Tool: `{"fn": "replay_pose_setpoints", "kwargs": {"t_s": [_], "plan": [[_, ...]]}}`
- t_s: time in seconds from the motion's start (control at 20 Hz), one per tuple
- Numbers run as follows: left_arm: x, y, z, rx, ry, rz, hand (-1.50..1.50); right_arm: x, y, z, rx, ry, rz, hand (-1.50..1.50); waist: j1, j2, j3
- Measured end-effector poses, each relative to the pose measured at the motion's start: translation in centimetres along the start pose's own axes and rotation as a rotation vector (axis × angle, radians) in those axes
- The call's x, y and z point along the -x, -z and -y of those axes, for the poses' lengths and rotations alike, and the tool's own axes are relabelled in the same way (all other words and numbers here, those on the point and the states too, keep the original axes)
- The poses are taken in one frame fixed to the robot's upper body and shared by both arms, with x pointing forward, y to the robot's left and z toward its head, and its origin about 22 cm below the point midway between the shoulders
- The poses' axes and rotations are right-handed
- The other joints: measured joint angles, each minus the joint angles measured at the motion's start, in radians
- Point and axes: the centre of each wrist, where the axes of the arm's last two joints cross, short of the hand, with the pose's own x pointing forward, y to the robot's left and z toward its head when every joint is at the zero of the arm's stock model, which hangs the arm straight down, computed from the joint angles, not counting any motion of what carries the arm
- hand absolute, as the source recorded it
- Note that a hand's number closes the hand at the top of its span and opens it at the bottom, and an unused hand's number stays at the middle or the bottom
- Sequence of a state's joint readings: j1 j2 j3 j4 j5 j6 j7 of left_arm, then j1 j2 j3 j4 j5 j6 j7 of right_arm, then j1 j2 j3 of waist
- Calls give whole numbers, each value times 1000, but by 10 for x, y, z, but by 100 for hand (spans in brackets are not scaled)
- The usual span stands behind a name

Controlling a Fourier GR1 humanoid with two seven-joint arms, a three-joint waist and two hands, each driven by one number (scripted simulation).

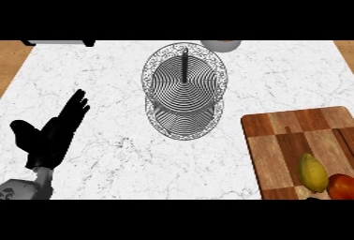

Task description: Pick the tomato from the cutting board and place it in the tiered basket

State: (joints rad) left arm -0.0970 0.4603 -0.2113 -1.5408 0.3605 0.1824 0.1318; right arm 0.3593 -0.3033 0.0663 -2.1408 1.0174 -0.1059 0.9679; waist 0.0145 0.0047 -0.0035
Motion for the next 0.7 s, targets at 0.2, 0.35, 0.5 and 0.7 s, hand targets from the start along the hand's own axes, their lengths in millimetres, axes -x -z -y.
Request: {"fn": "replay_pose_setpoints", "kwargs": {"t_s": [0.2,0.35,0.5,0.7], "plan": [[6,-1,-5,-9,-6,-8,0,-19,10,-13,-7,-29,-46,-150,-5,-2,2],[1,-3,-7,-14,-8,-7,0,-18,17,-20,-11,-43,-76,-150,-9,-4,3],[0,-4,-15,-16,-5,-7,0,-13,25,-34,-13,-71,-97,-150,-12,-4,3],[-2,-4,-15,-18,-8,-8,0,2,37,-49,18,-98,-114,-150,-14,-5,4]]}}
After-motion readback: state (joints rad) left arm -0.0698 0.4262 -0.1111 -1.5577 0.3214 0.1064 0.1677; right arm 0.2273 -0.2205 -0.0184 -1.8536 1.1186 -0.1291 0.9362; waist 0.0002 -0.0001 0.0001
